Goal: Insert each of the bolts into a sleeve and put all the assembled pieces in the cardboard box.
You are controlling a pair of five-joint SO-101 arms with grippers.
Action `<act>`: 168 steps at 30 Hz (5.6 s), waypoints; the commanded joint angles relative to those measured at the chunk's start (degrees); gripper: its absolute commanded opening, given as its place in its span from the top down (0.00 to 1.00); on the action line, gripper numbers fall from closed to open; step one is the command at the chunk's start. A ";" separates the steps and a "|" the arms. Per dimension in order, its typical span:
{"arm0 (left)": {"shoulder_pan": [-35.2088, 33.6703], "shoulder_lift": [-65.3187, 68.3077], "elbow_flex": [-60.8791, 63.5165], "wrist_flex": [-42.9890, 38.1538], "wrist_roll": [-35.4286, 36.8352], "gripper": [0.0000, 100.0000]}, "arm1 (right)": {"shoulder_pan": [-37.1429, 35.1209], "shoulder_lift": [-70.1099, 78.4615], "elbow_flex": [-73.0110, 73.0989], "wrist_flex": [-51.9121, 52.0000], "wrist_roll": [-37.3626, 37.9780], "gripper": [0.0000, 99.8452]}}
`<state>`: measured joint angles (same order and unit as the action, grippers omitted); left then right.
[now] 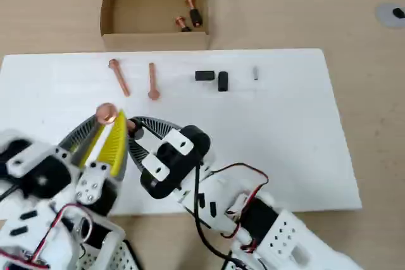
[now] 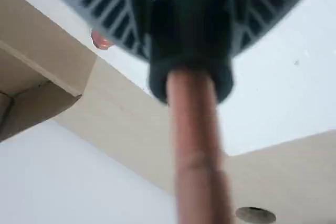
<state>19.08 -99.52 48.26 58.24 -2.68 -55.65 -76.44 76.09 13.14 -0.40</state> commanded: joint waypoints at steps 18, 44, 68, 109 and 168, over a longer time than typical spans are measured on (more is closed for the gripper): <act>0.44 3.30 -4.04 5.98 -2.81 0.94 | 1.10 -1.19 -0.40 -1.93 -0.26 0.99; -6.07 9.98 -16.18 12.48 -0.35 0.85 | 10.86 -1.01 -2.42 -0.44 -0.62 0.99; -27.43 62.20 -31.21 7.91 5.19 0.99 | 29.32 57.19 -68.00 12.92 -0.70 0.99; -30.51 68.09 -27.69 9.58 5.45 0.99 | 38.11 145.01 -155.30 39.21 -3.96 0.99; -23.56 136.75 -102.07 42.20 15.74 0.89 | 41.63 68.79 -114.24 88.18 10.02 0.77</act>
<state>-5.10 37.27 -50.55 100.00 12.79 -15.12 2.07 -51.91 101.67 9.01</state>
